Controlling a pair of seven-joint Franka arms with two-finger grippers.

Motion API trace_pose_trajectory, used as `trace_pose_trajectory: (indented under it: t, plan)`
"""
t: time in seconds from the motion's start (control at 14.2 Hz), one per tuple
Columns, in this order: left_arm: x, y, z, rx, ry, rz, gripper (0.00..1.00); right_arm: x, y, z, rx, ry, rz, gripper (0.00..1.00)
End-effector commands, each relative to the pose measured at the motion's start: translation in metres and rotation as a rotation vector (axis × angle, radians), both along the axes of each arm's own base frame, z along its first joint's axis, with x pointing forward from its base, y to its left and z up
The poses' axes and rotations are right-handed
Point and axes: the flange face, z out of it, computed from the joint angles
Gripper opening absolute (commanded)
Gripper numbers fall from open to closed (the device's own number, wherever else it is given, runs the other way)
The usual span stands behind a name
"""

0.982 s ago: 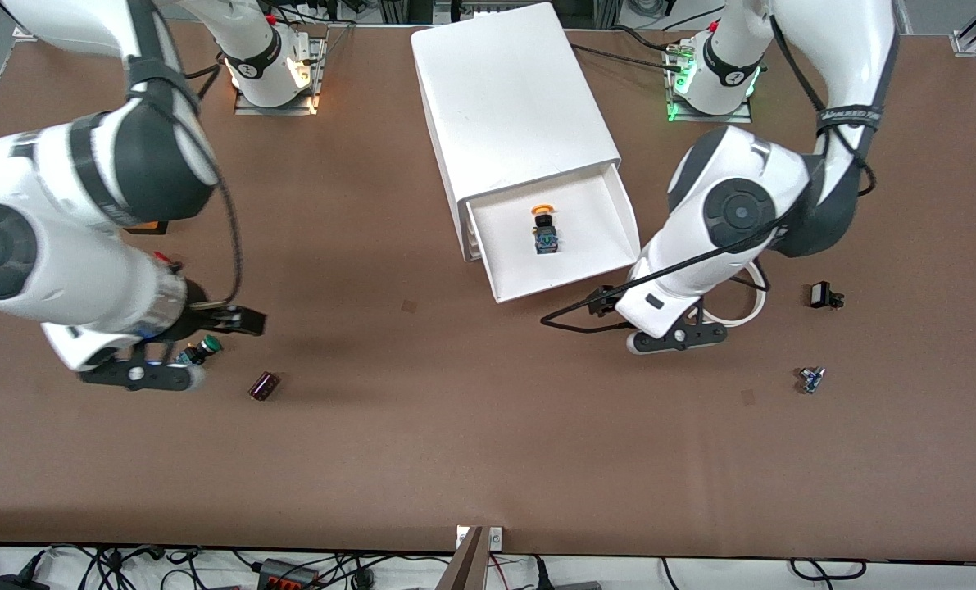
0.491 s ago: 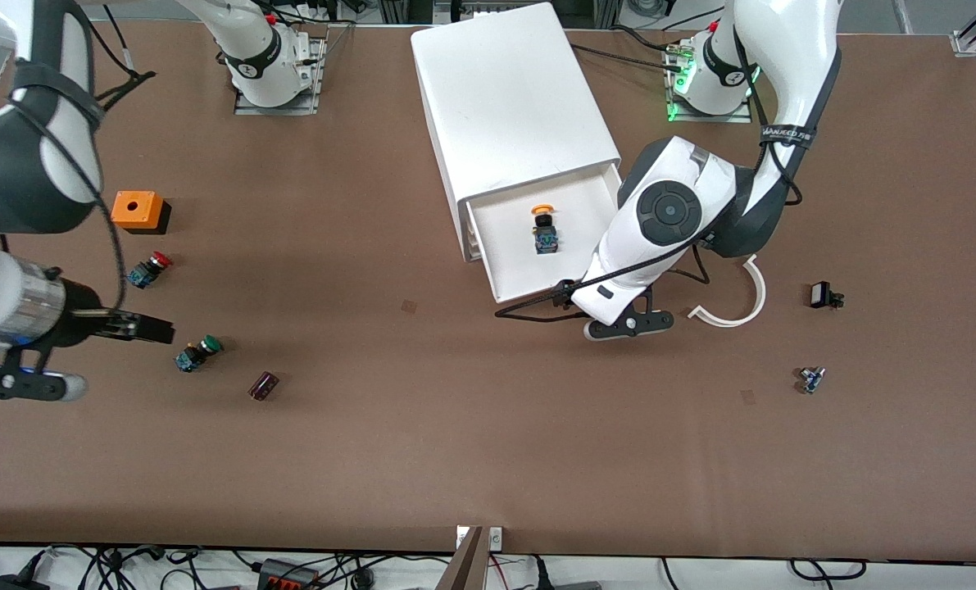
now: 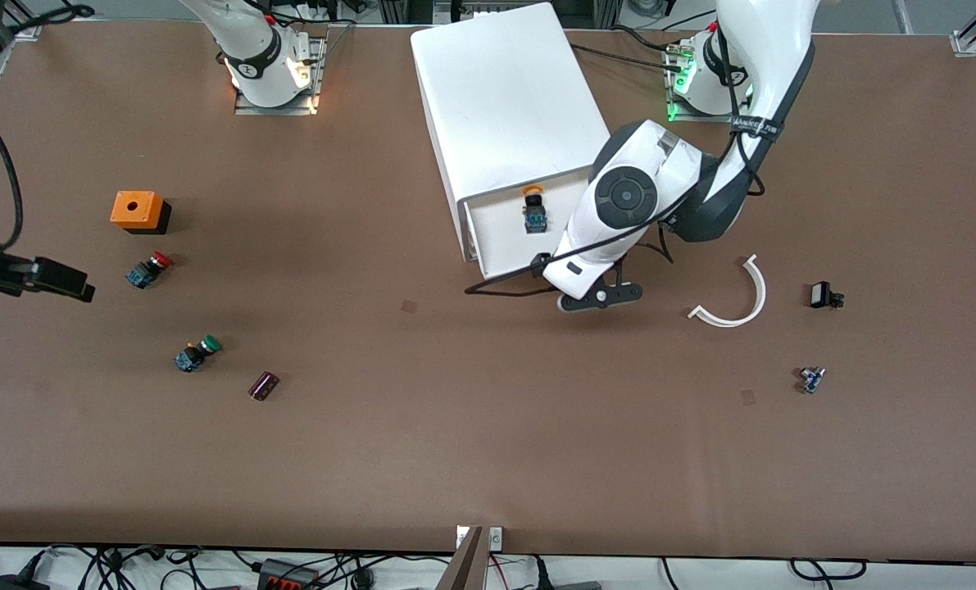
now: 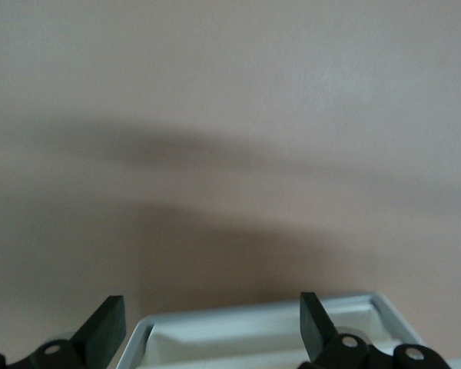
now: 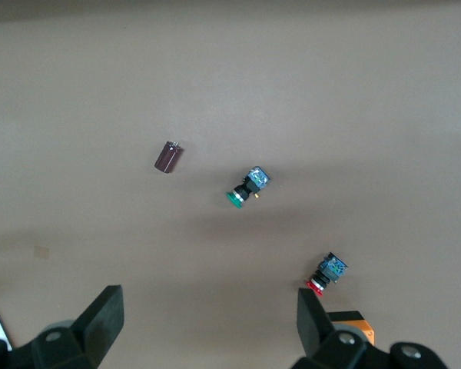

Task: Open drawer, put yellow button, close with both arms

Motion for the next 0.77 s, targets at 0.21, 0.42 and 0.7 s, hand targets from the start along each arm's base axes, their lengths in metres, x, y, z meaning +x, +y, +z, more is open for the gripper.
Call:
trace_pose_trajectory:
  t: [0.21,0.42,0.7]
  plan:
    - [-0.067,-0.037,0.019,0.056,0.083,-0.065,1.0,-0.028,-0.022,0.012,-0.009,0.045,0.047,1.0]
    - [-0.087,-0.037,0.017,0.08,0.091,-0.066,1.0,-0.052,-0.02,0.007,-0.039,0.043,0.056,1.0]
    - [-0.094,-0.042,0.016,0.08,0.096,-0.078,1.0,-0.077,-0.02,-0.008,-0.032,0.019,0.047,1.0]
